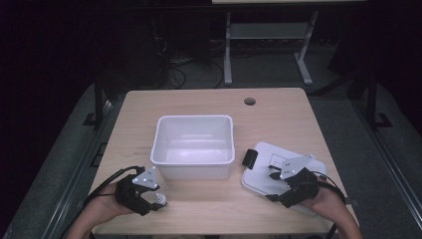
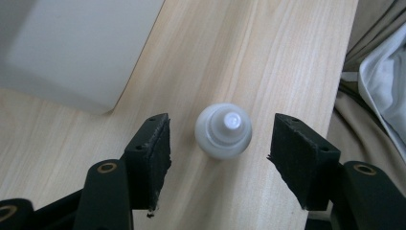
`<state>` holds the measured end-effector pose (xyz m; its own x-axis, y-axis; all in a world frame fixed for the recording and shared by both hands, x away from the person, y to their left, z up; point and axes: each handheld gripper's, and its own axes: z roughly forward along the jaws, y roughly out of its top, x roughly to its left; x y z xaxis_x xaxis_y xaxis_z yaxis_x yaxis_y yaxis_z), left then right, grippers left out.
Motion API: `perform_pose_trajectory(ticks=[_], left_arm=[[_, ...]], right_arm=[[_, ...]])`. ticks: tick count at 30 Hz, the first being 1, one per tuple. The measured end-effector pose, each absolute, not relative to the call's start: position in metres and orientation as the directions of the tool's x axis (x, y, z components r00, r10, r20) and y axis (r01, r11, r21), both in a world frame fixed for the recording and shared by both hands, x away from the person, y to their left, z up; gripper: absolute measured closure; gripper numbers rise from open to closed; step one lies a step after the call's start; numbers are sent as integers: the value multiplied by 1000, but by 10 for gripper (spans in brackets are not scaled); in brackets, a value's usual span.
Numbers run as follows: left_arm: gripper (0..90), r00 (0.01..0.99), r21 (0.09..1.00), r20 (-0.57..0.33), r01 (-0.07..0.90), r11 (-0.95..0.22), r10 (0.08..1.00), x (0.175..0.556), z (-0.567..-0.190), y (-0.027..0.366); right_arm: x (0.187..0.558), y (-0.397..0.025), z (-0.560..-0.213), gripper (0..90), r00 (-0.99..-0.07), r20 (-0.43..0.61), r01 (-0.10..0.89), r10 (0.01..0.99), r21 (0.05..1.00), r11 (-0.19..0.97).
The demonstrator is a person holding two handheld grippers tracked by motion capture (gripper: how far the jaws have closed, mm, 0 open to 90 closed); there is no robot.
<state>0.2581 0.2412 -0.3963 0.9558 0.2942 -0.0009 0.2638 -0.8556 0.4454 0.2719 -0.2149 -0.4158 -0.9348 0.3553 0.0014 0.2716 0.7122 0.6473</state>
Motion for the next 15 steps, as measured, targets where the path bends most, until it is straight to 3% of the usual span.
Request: perform_pose_trajectory(ticks=[15], left_arm=[[472, 962, 400, -7, 253, -881, 273, 266, -403, 230]], right_arm=[[272, -218, -416, 295, -933, 12, 280, 361, 658, 700]])
